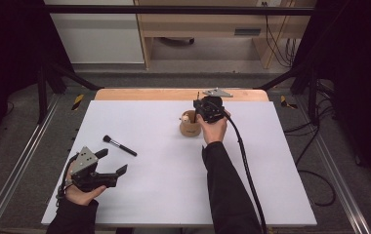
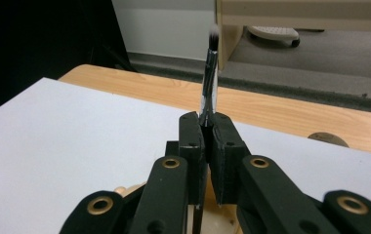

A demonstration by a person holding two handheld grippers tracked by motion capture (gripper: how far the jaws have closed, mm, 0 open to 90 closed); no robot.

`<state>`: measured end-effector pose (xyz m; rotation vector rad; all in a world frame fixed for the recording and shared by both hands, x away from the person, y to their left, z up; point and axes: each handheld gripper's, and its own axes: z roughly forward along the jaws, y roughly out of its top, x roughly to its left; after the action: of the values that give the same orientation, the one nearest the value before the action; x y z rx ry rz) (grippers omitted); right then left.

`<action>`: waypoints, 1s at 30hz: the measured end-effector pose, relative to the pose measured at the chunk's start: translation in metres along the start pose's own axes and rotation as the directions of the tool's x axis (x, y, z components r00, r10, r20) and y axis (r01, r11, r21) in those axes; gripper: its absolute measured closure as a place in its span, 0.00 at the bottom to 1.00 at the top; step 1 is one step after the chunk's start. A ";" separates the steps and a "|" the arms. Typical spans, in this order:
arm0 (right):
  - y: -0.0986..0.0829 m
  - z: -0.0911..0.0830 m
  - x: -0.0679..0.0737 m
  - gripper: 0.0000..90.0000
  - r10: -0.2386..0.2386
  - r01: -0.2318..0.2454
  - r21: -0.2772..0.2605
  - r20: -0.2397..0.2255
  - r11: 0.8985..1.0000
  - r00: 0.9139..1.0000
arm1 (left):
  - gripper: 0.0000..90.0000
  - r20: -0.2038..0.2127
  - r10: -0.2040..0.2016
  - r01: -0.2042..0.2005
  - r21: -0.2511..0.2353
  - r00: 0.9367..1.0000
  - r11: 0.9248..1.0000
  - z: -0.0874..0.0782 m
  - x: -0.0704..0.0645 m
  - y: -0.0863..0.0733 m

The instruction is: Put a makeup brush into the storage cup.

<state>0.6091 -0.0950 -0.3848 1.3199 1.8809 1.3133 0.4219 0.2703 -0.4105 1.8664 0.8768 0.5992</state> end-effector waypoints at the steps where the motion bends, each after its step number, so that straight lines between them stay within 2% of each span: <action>1: -0.001 0.001 0.000 0.95 -0.002 0.002 0.005 0.001 1.000 1.000 | 0.12 0.000 0.000 0.000 0.000 1.000 1.000 0.000 0.000 0.000; 9: -0.005 0.005 0.000 0.95 0.000 -0.001 0.051 0.010 0.999 1.000 | 0.12 -0.002 0.002 -0.002 0.000 1.000 1.000 0.000 0.000 0.000; 15: -0.009 0.006 -0.002 0.94 0.004 -0.005 0.063 0.009 0.998 1.000 | 0.12 -0.002 0.003 -0.003 0.000 1.000 1.000 0.000 0.000 0.000; 20: -0.014 0.005 -0.008 0.90 0.021 -0.022 0.077 0.017 0.997 1.000 | 0.12 -0.002 0.004 -0.004 0.000 1.000 1.000 0.001 -0.001 0.000; 24: -0.016 0.002 -0.011 0.87 0.017 -0.019 0.080 0.019 0.997 1.000 | 0.12 -0.002 0.004 -0.004 0.002 1.000 1.000 0.001 -0.001 0.000; 30: -0.017 -0.008 -0.014 0.76 0.026 -0.025 0.071 -0.014 0.997 1.000 | 0.12 -0.002 0.004 -0.004 0.001 1.000 1.000 0.001 -0.001 0.000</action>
<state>0.6011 -0.1122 -0.3983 1.3771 1.9428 1.2831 0.4222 0.2685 -0.4110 1.8692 0.8753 0.6036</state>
